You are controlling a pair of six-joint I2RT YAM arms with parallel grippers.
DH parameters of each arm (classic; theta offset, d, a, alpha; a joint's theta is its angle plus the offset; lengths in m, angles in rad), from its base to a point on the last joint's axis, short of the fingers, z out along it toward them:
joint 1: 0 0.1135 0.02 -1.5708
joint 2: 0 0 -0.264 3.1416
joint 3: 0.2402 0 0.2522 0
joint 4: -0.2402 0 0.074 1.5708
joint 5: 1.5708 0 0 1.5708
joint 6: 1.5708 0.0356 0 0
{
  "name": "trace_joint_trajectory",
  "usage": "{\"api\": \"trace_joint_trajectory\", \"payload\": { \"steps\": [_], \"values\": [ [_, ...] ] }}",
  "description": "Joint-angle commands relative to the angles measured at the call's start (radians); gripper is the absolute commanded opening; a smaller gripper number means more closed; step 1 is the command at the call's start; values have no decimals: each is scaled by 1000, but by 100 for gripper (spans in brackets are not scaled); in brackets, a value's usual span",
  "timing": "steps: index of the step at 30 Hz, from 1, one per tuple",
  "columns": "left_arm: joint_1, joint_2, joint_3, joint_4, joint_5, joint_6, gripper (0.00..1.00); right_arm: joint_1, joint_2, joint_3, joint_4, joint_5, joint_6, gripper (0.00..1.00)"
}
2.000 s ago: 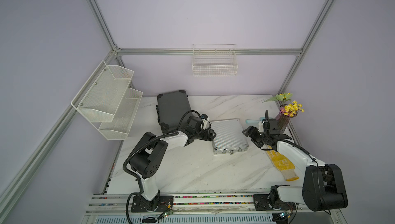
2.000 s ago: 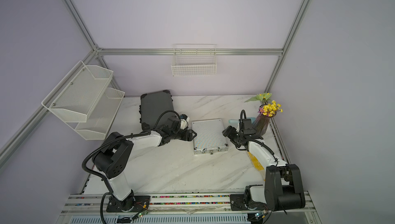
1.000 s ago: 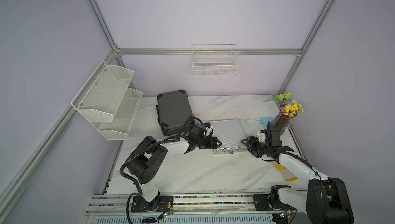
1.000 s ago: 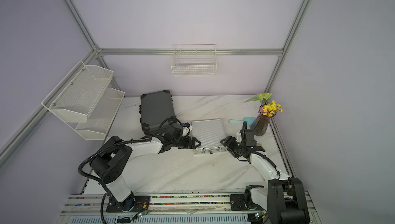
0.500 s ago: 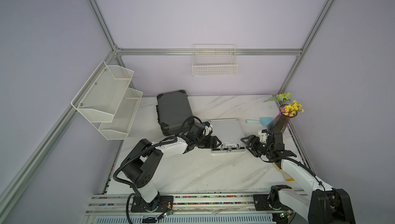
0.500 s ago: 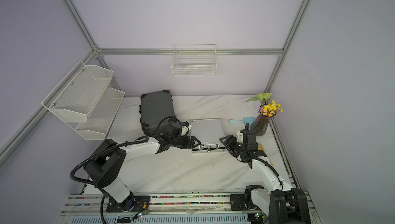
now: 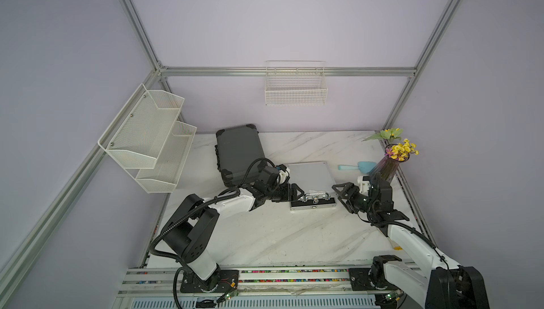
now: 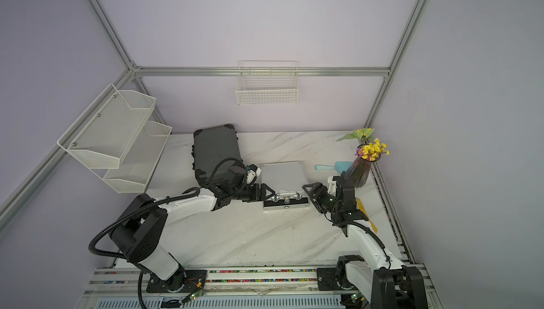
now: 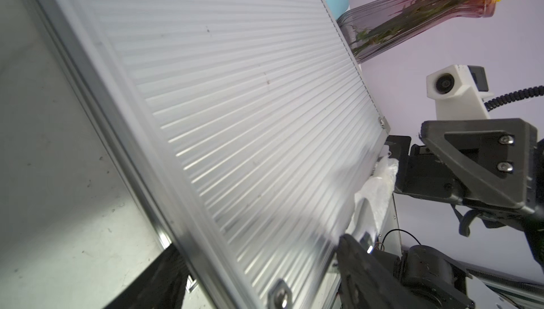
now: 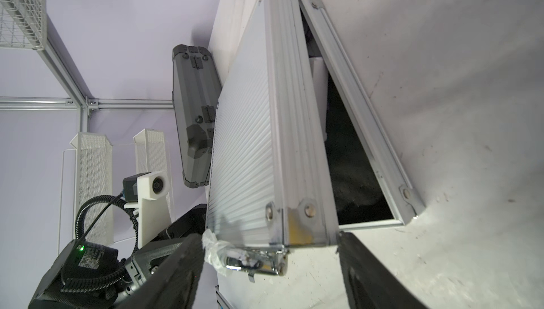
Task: Open the poker set cases
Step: Open the poker set case at the center of the board.
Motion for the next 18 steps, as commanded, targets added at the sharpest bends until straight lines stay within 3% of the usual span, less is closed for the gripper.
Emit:
{"api": "trace_joint_trajectory", "payload": {
  "steps": [1,8,18],
  "values": [
    [4,-73,-14,116,51,-38,79,5,-11,8,74,-35,15,78],
    [18,-77,-14,170,72,-84,79,5,-32,4,78,-27,6,82],
    [56,-84,16,184,85,-95,79,5,-181,17,-5,56,-54,83]
  ]
}}
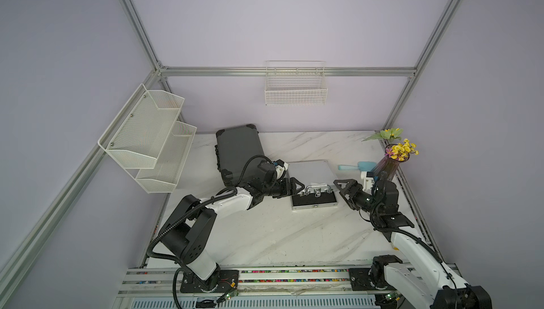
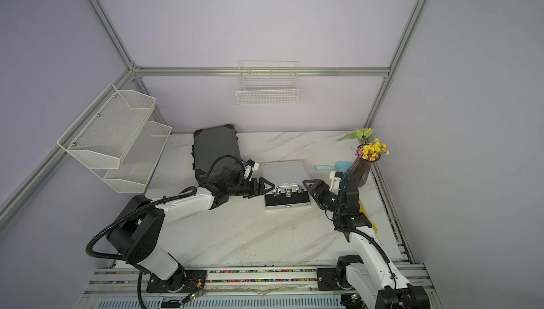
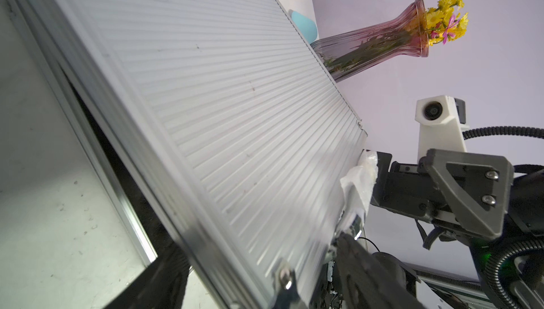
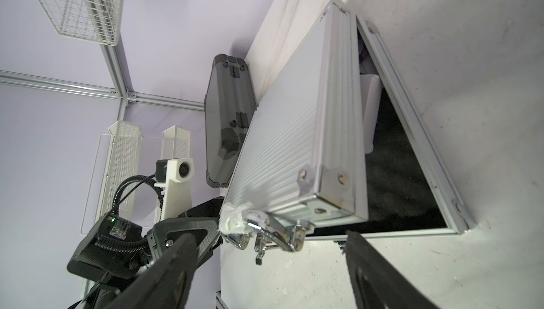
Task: Open the poker set cases
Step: Open the poker set case at the center of the board.
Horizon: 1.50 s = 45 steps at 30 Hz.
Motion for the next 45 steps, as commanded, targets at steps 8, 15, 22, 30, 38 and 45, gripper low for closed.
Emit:
{"api": "trace_joint_trajectory", "payload": {
  "steps": [8,15,22,30,38,45],
  "values": [
    [36,-59,51,102,49,-30,79,12,-51,39,-4,-31,-93,69],
    [52,-42,82,115,57,-47,79,58,-156,29,-63,8,-166,48],
    [63,-22,117,142,69,-83,79,162,-125,70,-135,86,-245,43],
    [78,8,148,193,76,-142,79,280,-93,19,-59,194,-205,29],
    [106,48,182,255,80,-205,79,294,-20,3,-44,292,-112,9],
    [131,83,205,304,78,-257,78,294,104,-19,10,332,-32,8]
  ]
}}
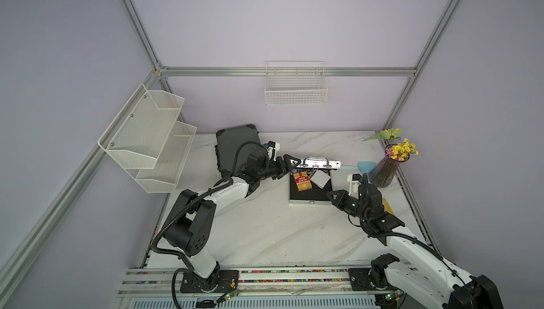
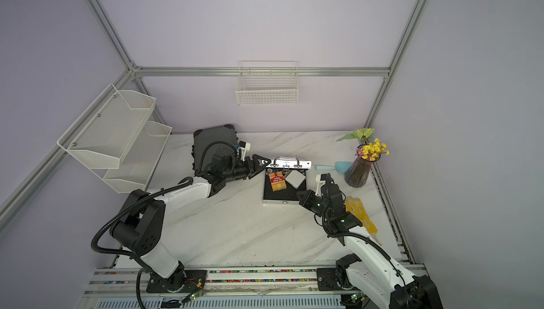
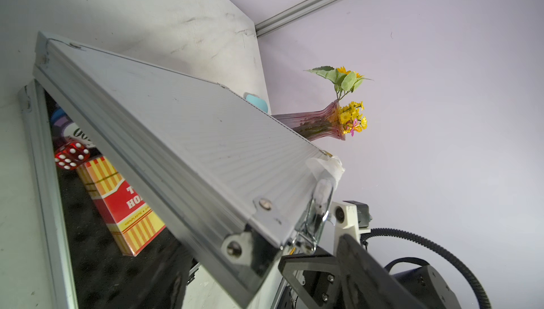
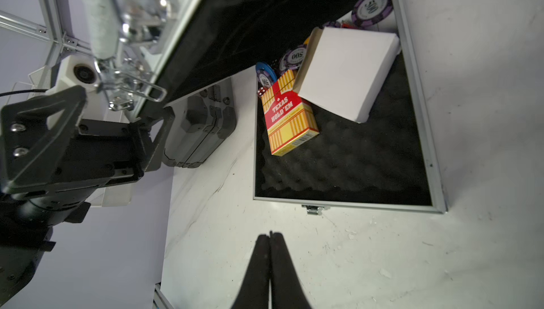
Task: Open the poker set cases
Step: Open the poker set case at the center of the board.
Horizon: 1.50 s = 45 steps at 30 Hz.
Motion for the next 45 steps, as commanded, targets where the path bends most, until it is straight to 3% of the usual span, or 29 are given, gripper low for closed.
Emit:
{"api": "trace_joint_trajectory", "payload": {
  "steps": [1,16,26,35,42,45],
  "values": [
    [15,25,73,122,13,-42,79,6,55,-25,71,42,67,8],
    [37,103,147,171,9,-113,78,6,381,-51,400,68,172,6],
    [41,121,174,176,-3,-128,78,5,582,-10,436,32,189,6],
    [44,134,220,122,-21,-85,78,4,711,78,177,15,187,7],
    [43,170,280,64,-38,-38,78,4,820,253,-207,107,154,4],
    [44,187,304,55,-54,-25,78,4,844,271,-275,122,146,4]
  ]
}}
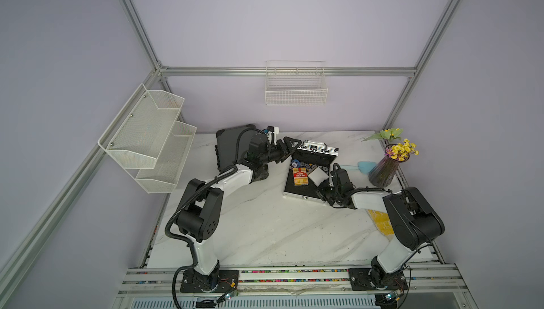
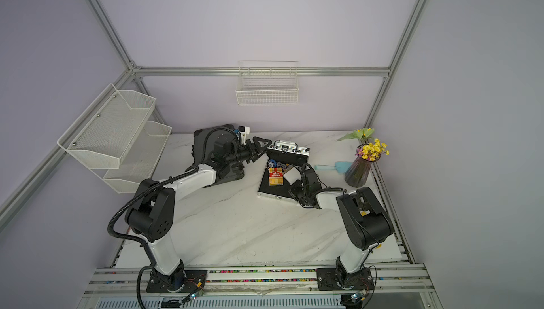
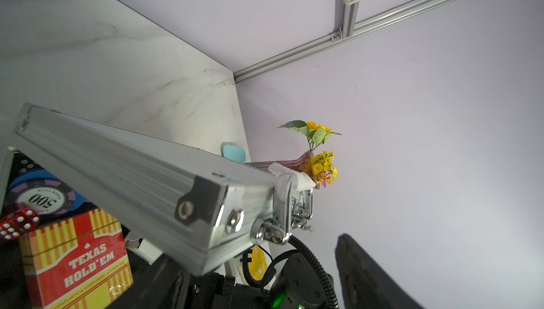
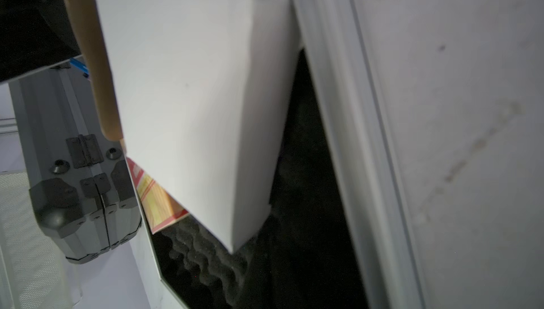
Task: Open the poker set cases
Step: Open the poker set case at the center of the board.
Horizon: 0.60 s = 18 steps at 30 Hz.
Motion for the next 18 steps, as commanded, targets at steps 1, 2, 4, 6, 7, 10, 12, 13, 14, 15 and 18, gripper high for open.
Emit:
{"api": "trace_joint_trajectory", "payload": {
  "steps": [1,2,4,6,7,10,12,13,14,15,18],
  "values": [
    [7,41,76,5,-33,49,77,3,82,-46,-366,90,-20,4],
    [8,46,86,5,-35,49,78,3,75,-52,-372,88,-20,4],
    [8,55,105,2,-32,48,77,3,51,-70,-385,82,-17,4],
    [8,59,116,3,-32,46,77,2,26,-83,-401,81,-16,4],
    [6,60,116,2,-31,47,77,3,15,-90,-416,81,-16,4],
    [4,54,112,2,-32,44,77,3,-21,-107,-450,90,-10,4],
    [1,48,103,2,-34,43,77,2,-43,-121,-465,86,-14,4],
    [-1,46,99,2,-35,41,77,2,-53,-128,-477,81,-17,4],
    [-2,44,94,2,-37,39,77,3,-62,-136,-484,77,-16,4],
    [-4,42,93,1,-37,37,77,3,-72,-150,-490,72,-16,4],
    [-10,38,90,3,-35,36,77,3,-115,-190,-500,58,-5,4]
  ]
}}
